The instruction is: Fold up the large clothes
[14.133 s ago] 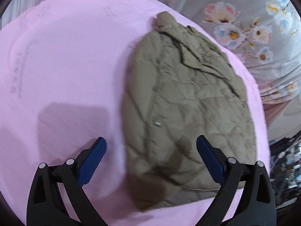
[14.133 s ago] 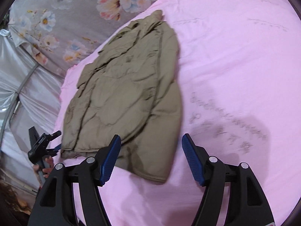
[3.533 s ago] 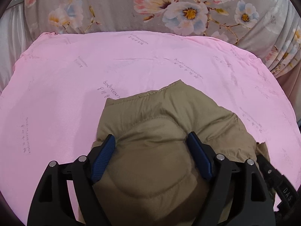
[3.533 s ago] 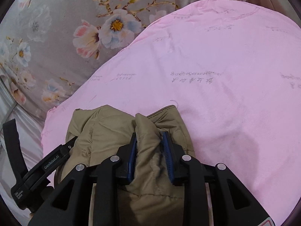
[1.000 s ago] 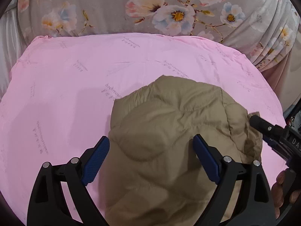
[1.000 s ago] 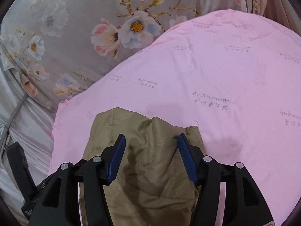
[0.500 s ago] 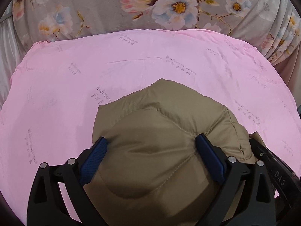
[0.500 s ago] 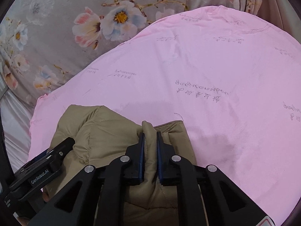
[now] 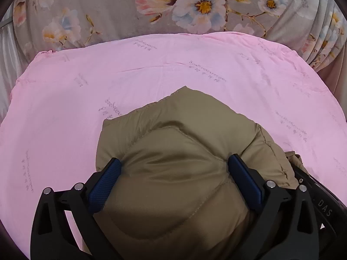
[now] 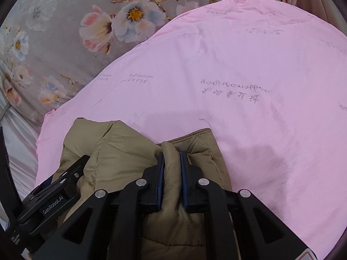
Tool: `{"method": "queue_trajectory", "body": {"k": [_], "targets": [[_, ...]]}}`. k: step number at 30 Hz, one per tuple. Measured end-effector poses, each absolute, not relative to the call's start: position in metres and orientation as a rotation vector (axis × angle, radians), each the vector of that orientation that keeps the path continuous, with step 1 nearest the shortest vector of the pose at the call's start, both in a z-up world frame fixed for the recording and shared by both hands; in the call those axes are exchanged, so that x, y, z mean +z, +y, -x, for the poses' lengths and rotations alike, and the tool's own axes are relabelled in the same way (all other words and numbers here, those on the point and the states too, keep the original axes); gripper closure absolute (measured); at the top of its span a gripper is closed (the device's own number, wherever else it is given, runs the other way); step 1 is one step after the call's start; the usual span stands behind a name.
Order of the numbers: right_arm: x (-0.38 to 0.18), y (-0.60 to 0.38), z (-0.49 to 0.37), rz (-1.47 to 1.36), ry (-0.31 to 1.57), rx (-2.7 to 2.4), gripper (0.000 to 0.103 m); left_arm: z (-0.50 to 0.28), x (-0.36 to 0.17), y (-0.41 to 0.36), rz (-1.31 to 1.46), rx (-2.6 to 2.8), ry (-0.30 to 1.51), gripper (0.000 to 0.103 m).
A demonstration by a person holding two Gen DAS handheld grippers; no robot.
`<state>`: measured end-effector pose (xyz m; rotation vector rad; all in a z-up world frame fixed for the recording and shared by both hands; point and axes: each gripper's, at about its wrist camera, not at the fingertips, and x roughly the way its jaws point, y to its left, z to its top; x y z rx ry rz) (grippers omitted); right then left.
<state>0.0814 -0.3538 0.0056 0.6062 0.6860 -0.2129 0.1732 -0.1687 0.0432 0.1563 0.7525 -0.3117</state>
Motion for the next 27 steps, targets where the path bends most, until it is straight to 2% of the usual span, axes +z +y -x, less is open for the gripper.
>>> {"method": "queue_trajectory", "body": {"k": [12,15,16,17,23,27], "targets": [[0.008,-0.365,-0.071,-0.688,0.68,-0.135,0.09,-0.173,0.045,-0.164,-0.15,-0.316,0.768,0.005],[0.025,-0.378,-0.028,-0.734,0.656,-0.087,0.073,-0.16,0.061,-0.133,-0.087,-0.385,0.803,0.005],[0.026,-0.383,-0.015,-0.74,0.664,-0.087,0.057,-0.153,0.068,-0.121,-0.066,-0.407,0.806,0.005],[0.026,-0.387,-0.005,-0.745,0.681,-0.077,0.049,-0.146,0.074,-0.109,-0.05,-0.424,0.812,0.005],[-0.013,-0.403,0.027,-0.914,0.844,0.096,0.043,-0.124,0.059,-0.052,0.071,-0.544,1.0,0.005],[-0.024,-0.389,0.032,-0.947,0.851,0.194,0.042,-0.114,0.038,-0.031,0.221,-0.663,1.113,0.005]]}}
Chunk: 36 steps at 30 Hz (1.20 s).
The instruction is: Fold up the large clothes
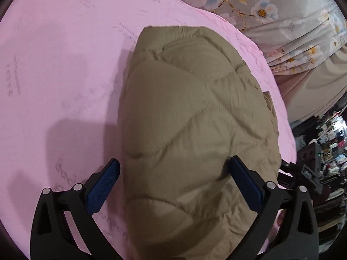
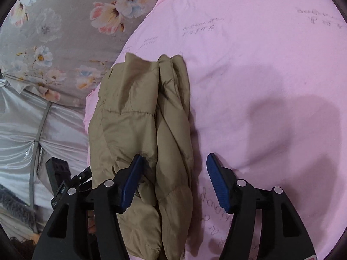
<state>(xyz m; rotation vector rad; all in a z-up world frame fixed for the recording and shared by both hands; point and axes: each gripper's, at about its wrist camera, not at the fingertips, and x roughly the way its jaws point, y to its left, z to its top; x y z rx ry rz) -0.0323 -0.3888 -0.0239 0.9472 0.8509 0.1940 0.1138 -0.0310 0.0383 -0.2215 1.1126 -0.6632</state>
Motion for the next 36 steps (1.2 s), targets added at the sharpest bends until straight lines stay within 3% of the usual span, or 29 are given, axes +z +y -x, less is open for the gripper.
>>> {"method": "queue_trajectory", "body": {"k": [9,12,13,14,17,21,28,36], "targets": [[-0.03,-0.364,0.015,-1.002,0.781,0.305,0.041,-0.114,0.023,-0.034,0.344,-0.763,1.116,0.005],[-0.028,-0.359,0.002,-1.01,0.772,0.322,0.053,-0.115,0.028,-0.035,0.327,-0.77,1.088,0.007],[-0.025,-0.358,0.0,-1.003,0.759,0.321,0.063,-0.114,0.032,-0.033,0.316,-0.761,1.066,0.011],[-0.019,-0.355,0.0,-0.988,0.736,0.316,0.072,-0.114,0.037,-0.033,0.301,-0.757,1.045,0.018],[0.005,-0.347,-0.003,-0.914,0.681,0.273,0.08,-0.119,0.059,-0.032,0.236,-0.76,0.971,0.034],[0.05,-0.337,-0.015,-0.803,0.569,0.234,0.082,-0.136,0.09,-0.033,0.184,-0.781,0.879,0.041],[0.121,-0.319,-0.068,-0.62,0.405,0.217,0.083,-0.178,0.148,-0.028,0.104,-0.78,0.674,0.042],[0.143,-0.306,-0.16,-0.569,0.356,0.239,0.083,-0.262,0.169,-0.018,0.086,-0.743,0.559,0.042]]}}
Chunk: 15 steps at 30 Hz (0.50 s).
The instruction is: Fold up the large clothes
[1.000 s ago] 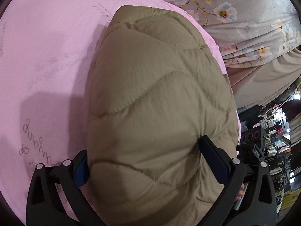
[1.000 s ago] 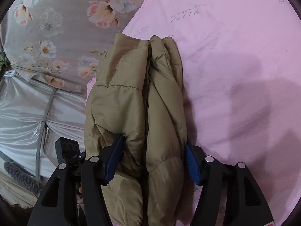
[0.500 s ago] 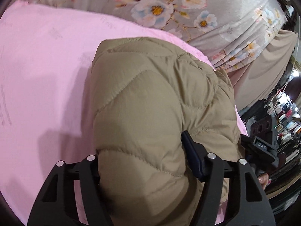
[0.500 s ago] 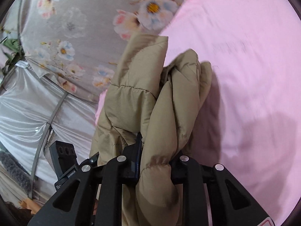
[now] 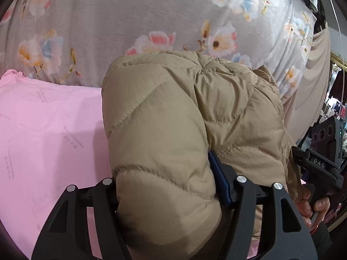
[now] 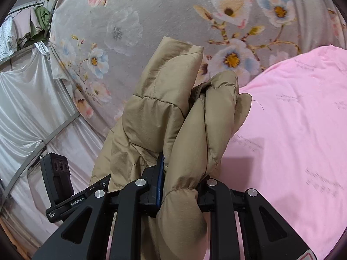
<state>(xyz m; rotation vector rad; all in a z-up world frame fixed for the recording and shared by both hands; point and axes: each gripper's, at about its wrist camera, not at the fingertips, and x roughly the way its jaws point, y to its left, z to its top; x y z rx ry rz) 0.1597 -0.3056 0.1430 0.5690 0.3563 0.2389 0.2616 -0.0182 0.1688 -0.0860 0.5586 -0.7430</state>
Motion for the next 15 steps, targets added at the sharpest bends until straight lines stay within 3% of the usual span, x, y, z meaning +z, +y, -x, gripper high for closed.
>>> {"method": "queue_trajectory", "body": {"k": [15], "targets": [[0.077,-0.284,-0.292,-0.564,0.477,0.214,0.082,-0.374,0.094,-0.002,0.098,-0.672,0.63,0.042]]}}
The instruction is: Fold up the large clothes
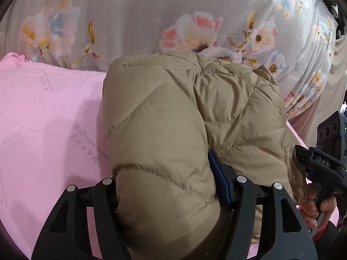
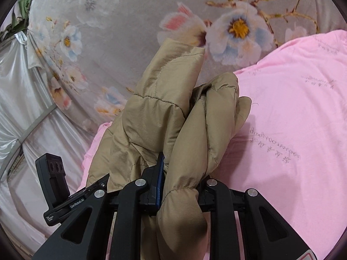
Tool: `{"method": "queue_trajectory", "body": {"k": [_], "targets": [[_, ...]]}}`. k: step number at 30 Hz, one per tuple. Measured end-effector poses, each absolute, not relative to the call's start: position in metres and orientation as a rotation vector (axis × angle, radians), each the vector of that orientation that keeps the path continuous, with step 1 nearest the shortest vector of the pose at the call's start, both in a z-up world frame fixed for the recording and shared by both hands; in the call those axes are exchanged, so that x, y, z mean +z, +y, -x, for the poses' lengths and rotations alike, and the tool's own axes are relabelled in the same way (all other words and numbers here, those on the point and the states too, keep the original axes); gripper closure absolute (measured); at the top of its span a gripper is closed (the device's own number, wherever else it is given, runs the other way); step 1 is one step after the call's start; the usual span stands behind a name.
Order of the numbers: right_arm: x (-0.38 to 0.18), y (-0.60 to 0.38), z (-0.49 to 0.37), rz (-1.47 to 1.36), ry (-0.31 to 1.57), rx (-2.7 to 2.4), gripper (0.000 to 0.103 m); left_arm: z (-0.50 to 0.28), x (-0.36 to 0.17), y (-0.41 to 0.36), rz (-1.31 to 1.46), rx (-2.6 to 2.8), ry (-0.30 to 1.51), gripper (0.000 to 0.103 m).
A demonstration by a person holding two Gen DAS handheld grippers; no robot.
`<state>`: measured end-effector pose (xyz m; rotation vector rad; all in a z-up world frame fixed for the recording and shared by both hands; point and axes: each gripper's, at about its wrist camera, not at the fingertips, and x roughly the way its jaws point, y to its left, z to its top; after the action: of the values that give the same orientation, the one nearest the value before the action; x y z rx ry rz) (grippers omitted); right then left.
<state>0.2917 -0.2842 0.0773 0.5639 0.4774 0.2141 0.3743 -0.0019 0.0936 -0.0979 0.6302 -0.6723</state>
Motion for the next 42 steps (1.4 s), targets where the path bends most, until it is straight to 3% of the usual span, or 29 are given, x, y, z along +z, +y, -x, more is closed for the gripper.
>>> {"method": "queue_trajectory", "body": {"k": [6,11,19,21,23,25,28,33,42], "targets": [[0.047,-0.283,-0.315,-0.565,0.528,0.184,0.08,-0.398,0.065,0.016,0.18,-0.68,0.676,0.038],[0.032,-0.291,-0.314,-0.61,0.577,0.14,0.063,-0.402,0.06,0.022,0.205,-0.653,0.717,0.026],[0.092,-0.28,-0.241,-0.355,0.479,-0.06,0.057,-0.351,0.111,0.031,0.043,-0.322,0.627,0.019],[0.108,-0.263,-0.239,-0.288,0.468,-0.089,0.061,-0.338,0.131,0.023,0.008,-0.232,0.579,0.019],[0.116,-0.246,-0.247,-0.248,0.473,-0.095,0.079,-0.331,0.147,0.01,-0.004,-0.194,0.554,0.019],[0.119,-0.228,-0.262,-0.206,0.484,-0.106,0.087,-0.327,0.158,-0.009,-0.031,-0.167,0.545,0.02],[0.111,-0.214,-0.282,-0.209,0.499,-0.117,0.088,-0.333,0.158,-0.034,-0.073,-0.107,0.558,0.022],[0.082,-0.205,-0.309,-0.158,0.523,-0.178,0.088,-0.358,0.124,-0.053,-0.097,-0.076,0.663,0.036],[0.051,-0.206,-0.321,-0.107,0.511,-0.206,0.087,-0.359,0.088,-0.066,-0.151,-0.052,0.601,0.034]]}}
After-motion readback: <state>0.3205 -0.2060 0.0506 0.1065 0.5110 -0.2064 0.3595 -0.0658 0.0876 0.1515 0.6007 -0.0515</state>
